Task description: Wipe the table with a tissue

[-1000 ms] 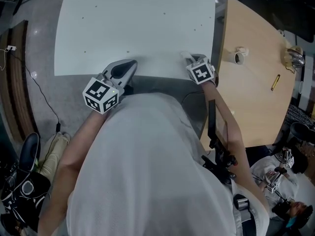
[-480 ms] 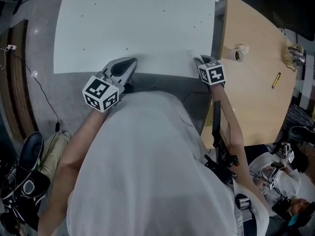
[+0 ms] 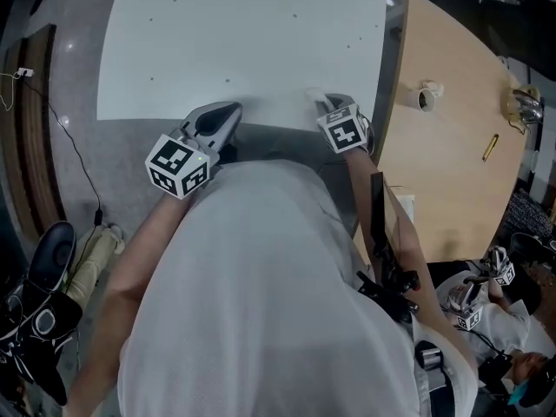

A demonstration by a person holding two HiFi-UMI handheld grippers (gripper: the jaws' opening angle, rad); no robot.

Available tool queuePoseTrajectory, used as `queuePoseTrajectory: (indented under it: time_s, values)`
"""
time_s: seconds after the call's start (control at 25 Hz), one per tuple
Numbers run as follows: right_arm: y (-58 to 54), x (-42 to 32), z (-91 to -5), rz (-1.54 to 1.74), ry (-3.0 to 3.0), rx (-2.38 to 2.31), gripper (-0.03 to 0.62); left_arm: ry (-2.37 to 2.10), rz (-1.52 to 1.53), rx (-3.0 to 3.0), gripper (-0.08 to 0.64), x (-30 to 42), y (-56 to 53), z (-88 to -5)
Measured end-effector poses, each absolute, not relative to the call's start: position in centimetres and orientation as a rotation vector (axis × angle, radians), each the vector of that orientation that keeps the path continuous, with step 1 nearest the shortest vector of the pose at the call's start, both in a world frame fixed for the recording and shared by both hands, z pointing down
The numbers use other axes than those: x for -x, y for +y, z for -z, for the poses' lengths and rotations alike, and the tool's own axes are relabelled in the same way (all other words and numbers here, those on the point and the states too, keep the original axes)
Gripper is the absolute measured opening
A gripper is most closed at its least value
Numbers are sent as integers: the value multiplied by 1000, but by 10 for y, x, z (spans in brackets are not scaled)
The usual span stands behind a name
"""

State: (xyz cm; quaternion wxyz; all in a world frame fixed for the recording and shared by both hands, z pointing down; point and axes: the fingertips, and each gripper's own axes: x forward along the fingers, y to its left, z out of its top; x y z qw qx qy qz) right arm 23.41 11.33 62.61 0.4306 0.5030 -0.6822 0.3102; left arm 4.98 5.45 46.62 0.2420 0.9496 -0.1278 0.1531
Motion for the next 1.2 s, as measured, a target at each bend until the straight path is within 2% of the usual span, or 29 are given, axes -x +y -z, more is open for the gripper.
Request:
queuePoseTrajectory:
  time_s: [0.2,0.44,0.56,0.72,0.96,1.2]
  values:
    - [136,-200,-627,-683,-1833,-1068,43,-353,-417,-2594,6,-50,55,-469]
    - [145,-272,-632,-780,-1690,-1324,43,-336,-428,-2598,5,-53,62,-473]
    - [129,-282,-630,-780,-1658,-1366,43,-328,-433,-2597,6,-57,65,-472]
    - [111,-249,-629,-707,-1739,-1293,43,-331,-426,-2593,6,-56,66,-476]
    - [112,-175,-628,-819,-1951,-1078,43,-398,-409,-2568,5,-43,65,-478]
    - [80,-151,-609,-714,-2009,-1023,43,-478,-391,-2538,6,-23,62,-475]
